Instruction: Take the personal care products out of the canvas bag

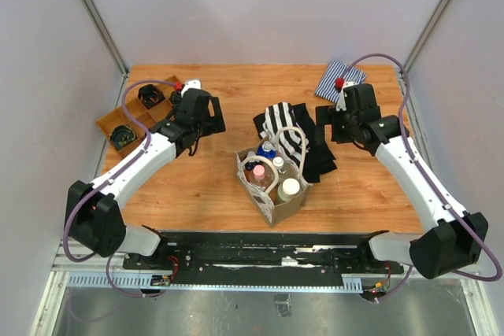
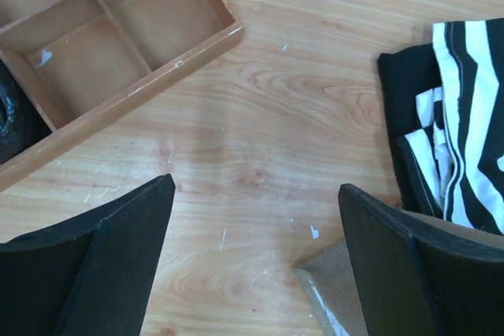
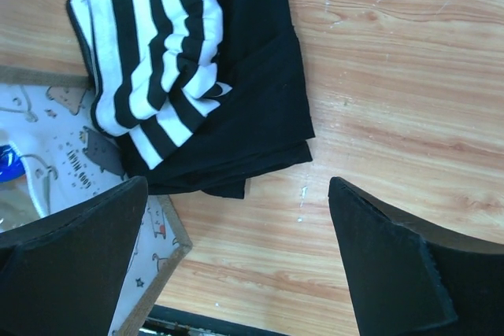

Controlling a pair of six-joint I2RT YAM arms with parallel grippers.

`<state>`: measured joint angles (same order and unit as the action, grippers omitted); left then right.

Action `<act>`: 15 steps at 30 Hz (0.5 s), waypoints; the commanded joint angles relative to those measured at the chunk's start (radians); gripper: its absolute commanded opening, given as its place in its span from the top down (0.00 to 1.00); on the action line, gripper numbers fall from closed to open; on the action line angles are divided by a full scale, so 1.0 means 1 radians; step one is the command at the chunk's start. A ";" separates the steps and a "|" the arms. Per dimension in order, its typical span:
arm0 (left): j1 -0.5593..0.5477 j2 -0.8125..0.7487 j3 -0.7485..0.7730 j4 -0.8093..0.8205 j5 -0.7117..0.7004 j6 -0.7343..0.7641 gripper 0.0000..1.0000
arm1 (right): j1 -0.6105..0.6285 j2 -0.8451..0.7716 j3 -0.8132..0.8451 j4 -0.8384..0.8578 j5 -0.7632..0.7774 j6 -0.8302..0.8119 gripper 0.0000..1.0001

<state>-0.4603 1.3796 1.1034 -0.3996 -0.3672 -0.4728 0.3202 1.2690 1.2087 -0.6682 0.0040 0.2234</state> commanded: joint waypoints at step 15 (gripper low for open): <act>0.012 -0.084 -0.096 0.012 0.126 -0.042 0.15 | 0.000 0.233 0.089 0.095 -0.166 -0.001 0.98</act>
<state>-0.4515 1.3293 1.0317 -0.4049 -0.2768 -0.5018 0.3595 1.3537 1.2274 -0.6380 -0.0662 0.2295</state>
